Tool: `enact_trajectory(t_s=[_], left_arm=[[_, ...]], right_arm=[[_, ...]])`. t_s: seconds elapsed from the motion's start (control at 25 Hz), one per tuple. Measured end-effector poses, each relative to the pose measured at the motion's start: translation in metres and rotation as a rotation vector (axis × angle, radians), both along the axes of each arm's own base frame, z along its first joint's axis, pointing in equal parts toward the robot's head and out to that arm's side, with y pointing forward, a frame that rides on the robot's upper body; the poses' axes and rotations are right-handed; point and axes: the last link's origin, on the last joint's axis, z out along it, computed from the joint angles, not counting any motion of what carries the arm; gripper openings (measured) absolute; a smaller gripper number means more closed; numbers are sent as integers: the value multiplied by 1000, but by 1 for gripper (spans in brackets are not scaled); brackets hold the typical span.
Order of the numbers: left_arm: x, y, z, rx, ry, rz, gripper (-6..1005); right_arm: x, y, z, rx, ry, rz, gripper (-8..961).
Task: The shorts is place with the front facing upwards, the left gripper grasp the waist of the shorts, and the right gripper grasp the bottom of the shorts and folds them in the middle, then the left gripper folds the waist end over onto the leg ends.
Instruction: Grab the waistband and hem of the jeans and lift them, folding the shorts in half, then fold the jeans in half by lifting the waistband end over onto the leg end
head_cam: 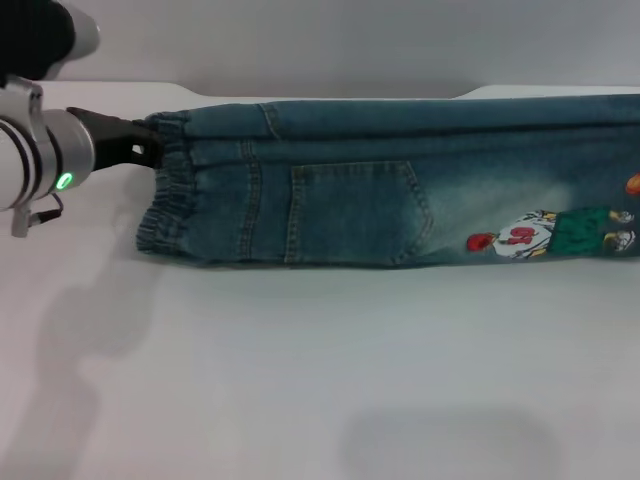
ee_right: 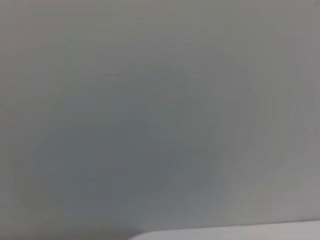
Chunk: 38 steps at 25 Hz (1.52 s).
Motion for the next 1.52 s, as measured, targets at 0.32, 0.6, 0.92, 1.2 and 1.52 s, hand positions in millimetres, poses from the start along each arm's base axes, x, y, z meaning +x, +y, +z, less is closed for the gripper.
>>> enact_trajectory(t_s=[0.32,0.6,0.92,1.2,1.52], left_arm=[[3,3,-9,46,-33,-68,107],[6,1,-7,52,-50,-73,269],[3,-10,-3,33,-49,-40,675],[-4,-20,-7,-43,-26,39,812],[-11,-23,5,-62,-20,116,843]], right_arm=[[14,2,0,32,-77,-27,181],[16,-1,-5,17,-105,-19,352],[6,-15,-16,68,-88,101,675],[-11,-21,-46,57,-198,257,621],[-20,-24,-88,80,-267,360,368]])
